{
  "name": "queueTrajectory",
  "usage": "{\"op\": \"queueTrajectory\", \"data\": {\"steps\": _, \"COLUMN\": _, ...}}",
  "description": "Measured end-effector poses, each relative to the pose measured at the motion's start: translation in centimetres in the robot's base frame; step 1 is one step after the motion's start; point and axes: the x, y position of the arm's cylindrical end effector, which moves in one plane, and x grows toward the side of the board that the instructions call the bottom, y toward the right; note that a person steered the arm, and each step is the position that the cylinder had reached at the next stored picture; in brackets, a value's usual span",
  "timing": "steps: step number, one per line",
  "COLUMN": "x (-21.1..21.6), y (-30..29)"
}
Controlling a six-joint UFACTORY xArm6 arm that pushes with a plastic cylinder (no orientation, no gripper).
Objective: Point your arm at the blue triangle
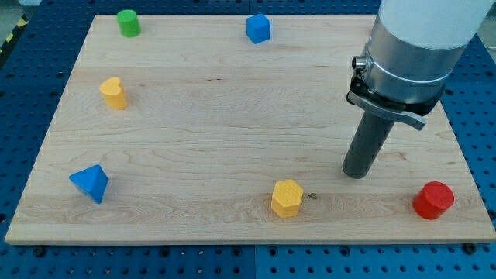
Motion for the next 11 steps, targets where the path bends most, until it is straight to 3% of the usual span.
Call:
{"op": "queueTrajectory", "data": {"steps": 2, "x": -0.1, "y": -2.2}}
{"op": "queueTrajectory", "data": {"steps": 5, "x": -0.7, "y": -17.1}}
{"op": "queueTrajectory", "data": {"steps": 8, "x": -0.6, "y": -22.7}}
{"op": "queueTrajectory", "data": {"steps": 10, "x": 6.2, "y": -24.7}}
{"op": "queueTrajectory", "data": {"steps": 11, "x": 6.9, "y": -31.4}}
